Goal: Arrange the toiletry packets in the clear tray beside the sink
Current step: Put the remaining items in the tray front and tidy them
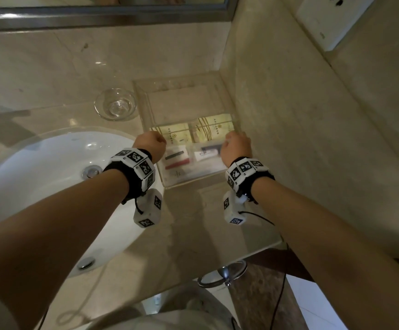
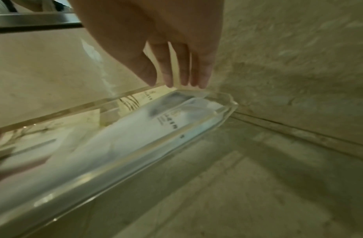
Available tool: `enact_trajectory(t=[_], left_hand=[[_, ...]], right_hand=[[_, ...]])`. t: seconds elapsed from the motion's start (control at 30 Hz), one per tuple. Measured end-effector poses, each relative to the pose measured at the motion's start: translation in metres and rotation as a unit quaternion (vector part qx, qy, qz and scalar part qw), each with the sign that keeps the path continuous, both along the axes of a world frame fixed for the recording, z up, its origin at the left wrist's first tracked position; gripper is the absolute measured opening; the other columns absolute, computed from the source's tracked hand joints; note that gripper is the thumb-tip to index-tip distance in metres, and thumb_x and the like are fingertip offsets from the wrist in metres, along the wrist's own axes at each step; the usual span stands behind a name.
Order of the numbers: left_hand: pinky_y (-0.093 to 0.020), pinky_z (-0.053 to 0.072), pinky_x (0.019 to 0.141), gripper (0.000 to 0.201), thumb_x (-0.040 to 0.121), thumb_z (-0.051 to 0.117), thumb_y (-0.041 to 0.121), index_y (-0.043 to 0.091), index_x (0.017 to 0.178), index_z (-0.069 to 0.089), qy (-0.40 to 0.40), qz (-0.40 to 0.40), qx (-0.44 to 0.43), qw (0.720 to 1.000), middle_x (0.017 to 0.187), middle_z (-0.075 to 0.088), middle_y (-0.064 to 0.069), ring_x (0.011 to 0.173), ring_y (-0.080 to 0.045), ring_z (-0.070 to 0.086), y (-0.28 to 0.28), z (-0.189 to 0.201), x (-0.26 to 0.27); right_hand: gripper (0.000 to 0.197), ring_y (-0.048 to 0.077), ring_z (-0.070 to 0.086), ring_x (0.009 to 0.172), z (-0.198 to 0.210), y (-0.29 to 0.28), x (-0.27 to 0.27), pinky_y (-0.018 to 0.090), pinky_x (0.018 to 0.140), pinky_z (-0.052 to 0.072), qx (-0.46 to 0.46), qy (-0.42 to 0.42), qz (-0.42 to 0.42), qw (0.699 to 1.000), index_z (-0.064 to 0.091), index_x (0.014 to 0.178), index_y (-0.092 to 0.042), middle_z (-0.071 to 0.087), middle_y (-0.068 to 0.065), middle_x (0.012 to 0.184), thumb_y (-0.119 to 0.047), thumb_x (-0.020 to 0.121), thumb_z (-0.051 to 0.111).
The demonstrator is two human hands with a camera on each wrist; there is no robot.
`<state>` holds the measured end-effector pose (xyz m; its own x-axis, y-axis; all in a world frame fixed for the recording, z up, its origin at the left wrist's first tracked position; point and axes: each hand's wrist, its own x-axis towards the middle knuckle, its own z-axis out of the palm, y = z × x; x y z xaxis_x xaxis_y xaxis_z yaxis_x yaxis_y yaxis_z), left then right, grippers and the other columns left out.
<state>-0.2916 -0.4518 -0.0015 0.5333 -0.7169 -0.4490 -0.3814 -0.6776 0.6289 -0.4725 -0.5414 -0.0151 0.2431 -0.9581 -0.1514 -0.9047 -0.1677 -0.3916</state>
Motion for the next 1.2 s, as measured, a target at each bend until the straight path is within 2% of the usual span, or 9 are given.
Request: enact_trajectory(t=[0.07, 0.23, 0.43, 0.6, 0.73, 0.8, 1.07, 1.2], left_hand=[[-0.039, 0.051, 0.094, 0.031, 0.089, 0.043, 0.011, 0.004, 0.106, 0.067, -0.034, 0.006, 0.007, 0.999, 0.112, 0.066, -0.020, 0.105, -0.036, 0.061, 0.000, 0.002, 0.001], [-0.036, 0.049, 0.087, 0.030, 0.090, 0.044, 0.013, 0.002, 0.107, 0.066, -0.057, 0.001, 0.033, 0.998, 0.112, 0.066, -0.020, 0.104, -0.036, 0.061, -0.001, 0.001, -0.003], [-0.033, 0.047, 0.081, 0.030, 0.089, 0.043, 0.012, 0.001, 0.106, 0.065, -0.059, 0.004, 0.040, 0.997, 0.111, 0.065, -0.020, 0.103, -0.036, 0.061, -0.001, 0.000, -0.003], [-0.029, 0.043, 0.076, 0.029, 0.089, 0.043, 0.012, 0.002, 0.103, 0.066, -0.074, 0.013, 0.030, 0.997, 0.109, 0.066, -0.019, 0.100, -0.035, 0.061, 0.001, 0.001, 0.001], [-0.029, 0.043, 0.073, 0.028, 0.087, 0.044, 0.009, 0.000, 0.100, 0.067, -0.082, 0.016, 0.042, 0.996, 0.105, 0.067, -0.021, 0.081, -0.030, 0.055, 0.001, 0.001, 0.002], [-0.029, 0.044, 0.073, 0.028, 0.087, 0.044, 0.008, 0.000, 0.099, 0.067, -0.087, 0.017, 0.048, 0.995, 0.104, 0.067, -0.020, 0.078, -0.029, 0.053, 0.001, 0.001, 0.002], [-0.030, 0.045, 0.073, 0.028, 0.086, 0.045, 0.008, -0.001, 0.101, 0.066, -0.086, -0.009, 0.070, 0.994, 0.102, 0.066, -0.018, 0.088, -0.032, 0.061, -0.002, 0.004, 0.003], [-0.033, 0.051, 0.080, 0.028, 0.084, 0.045, 0.008, 0.000, 0.101, 0.067, -0.062, -0.004, 0.069, 0.996, 0.105, 0.068, -0.017, 0.097, -0.033, 0.064, -0.002, 0.005, 0.003]], right_hand=[[0.031, 0.034, 0.043, 0.122, 0.000, -0.003, -0.004, 0.038, 0.098, 0.041, 0.040, 0.025, -0.028, 0.999, 0.055, 0.120, 0.000, 0.049, 0.019, 0.130, -0.011, 0.093, 0.044], [0.034, 0.033, 0.044, 0.124, -0.007, -0.002, -0.006, 0.040, 0.102, 0.043, 0.085, 0.026, -0.016, 0.996, 0.051, 0.125, -0.004, 0.049, 0.017, 0.131, -0.016, 0.092, 0.048], [0.036, 0.035, 0.046, 0.120, -0.010, -0.001, -0.004, 0.040, 0.098, 0.046, 0.108, 0.028, 0.006, 0.994, 0.052, 0.124, -0.010, 0.051, 0.018, 0.125, -0.023, 0.091, 0.051], [0.040, 0.034, 0.044, 0.123, -0.009, 0.000, -0.002, 0.046, 0.100, 0.045, 0.108, 0.034, -0.011, 0.994, 0.049, 0.125, -0.011, 0.048, 0.015, 0.131, -0.027, 0.089, 0.054], [0.069, 0.032, 0.028, 0.136, -0.006, 0.003, -0.005, 0.048, 0.107, 0.036, 0.124, 0.072, 0.021, 0.990, 0.032, 0.140, -0.016, 0.028, 0.012, 0.148, -0.030, 0.082, 0.067], [0.082, 0.032, 0.021, 0.140, -0.004, 0.005, -0.007, 0.046, 0.109, 0.032, 0.134, 0.084, 0.045, 0.986, 0.025, 0.145, -0.016, 0.019, 0.011, 0.153, -0.030, 0.080, 0.072], [0.099, 0.033, 0.008, 0.145, -0.004, 0.004, -0.013, 0.049, 0.115, 0.023, 0.173, 0.092, 0.071, 0.978, 0.013, 0.150, -0.018, 0.005, 0.010, 0.158, -0.033, 0.074, 0.076], [0.099, 0.032, 0.007, 0.146, -0.006, 0.006, -0.013, 0.049, 0.116, 0.021, 0.168, 0.094, 0.071, 0.979, 0.014, 0.149, -0.018, 0.004, 0.010, 0.158, -0.034, 0.074, 0.076]])
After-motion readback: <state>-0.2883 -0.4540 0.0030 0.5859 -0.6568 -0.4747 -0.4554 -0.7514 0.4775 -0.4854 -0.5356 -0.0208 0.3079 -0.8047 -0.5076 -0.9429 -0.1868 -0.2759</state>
